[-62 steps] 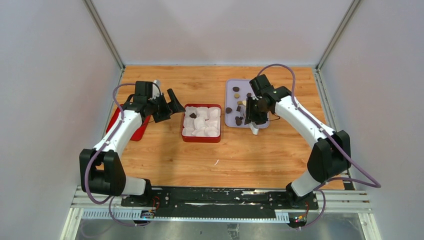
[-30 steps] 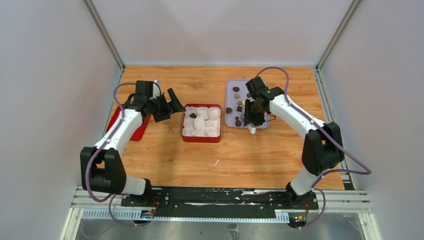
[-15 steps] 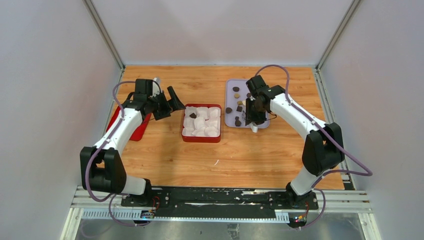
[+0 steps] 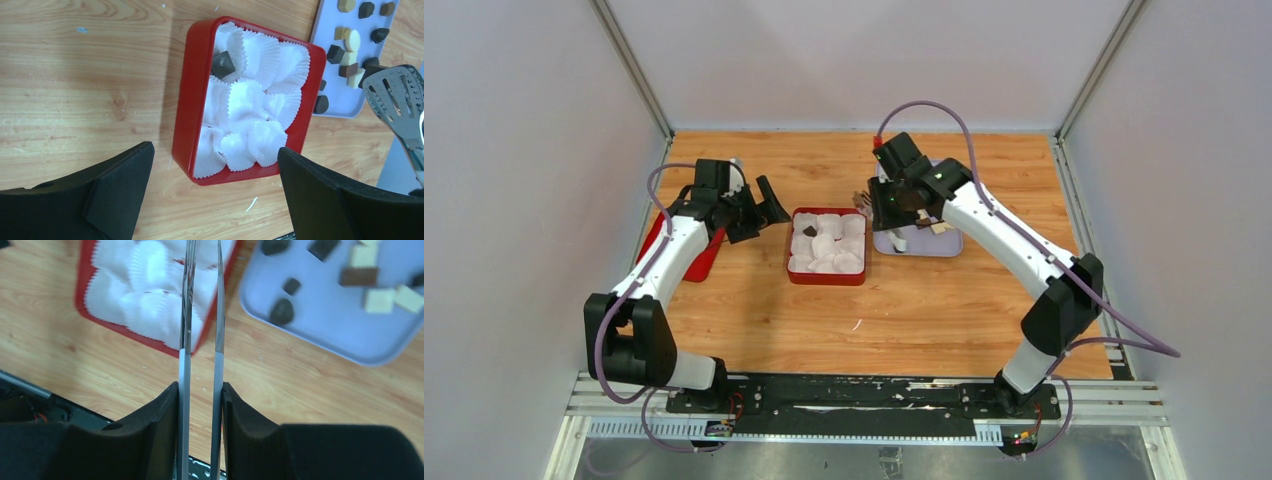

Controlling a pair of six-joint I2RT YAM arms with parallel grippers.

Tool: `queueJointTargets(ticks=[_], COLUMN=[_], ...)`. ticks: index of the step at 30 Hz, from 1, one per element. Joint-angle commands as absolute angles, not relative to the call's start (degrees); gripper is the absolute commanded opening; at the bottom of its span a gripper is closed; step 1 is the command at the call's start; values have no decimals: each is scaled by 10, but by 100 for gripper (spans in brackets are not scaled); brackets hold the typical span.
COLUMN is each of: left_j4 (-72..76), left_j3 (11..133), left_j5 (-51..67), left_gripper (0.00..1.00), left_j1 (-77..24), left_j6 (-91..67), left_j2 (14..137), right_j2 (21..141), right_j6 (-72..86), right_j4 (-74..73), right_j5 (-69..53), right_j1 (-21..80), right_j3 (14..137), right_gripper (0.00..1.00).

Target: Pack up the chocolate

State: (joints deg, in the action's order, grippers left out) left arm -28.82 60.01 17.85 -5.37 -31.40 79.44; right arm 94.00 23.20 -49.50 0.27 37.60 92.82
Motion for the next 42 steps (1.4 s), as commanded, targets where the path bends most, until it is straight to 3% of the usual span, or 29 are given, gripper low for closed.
queueJointTargets(ticks=[1,6,19,21,26,32,38,42], left_j4=[-305,-308,-323,-323,-323,-323,-321,-321], left_j3=[610,599,601,601,601,595,587,588], left_j5=[156,164,164,165,167,165,163,163], left_gripper=[100,100,100,100,100,100,100,100], left_j1=[-51,-51,-51,-51,-51,-51,-51,-51], left_j6=[-309,-309,-299,-298,-297,-298,-300,-300], left_j2=[792,785,774,775,776,769,763,761], right_j2=[1010,1088,1131,1135,1139,1141,1136,1114], right_j6=[206,205,213,215,217,218,215,213], right_j4=[-485,-503,-495,-496,-500,-499,-500,-501], right_j5=[-32,-61,-66,-67,-64,-60,-51,-48], right_j1=[415,429,432,432,432,432,432,432], right_j3=[996,1062,1065,1069,1070,1076,1076,1078], right_gripper=[0,0,0,6,30,42,42,34])
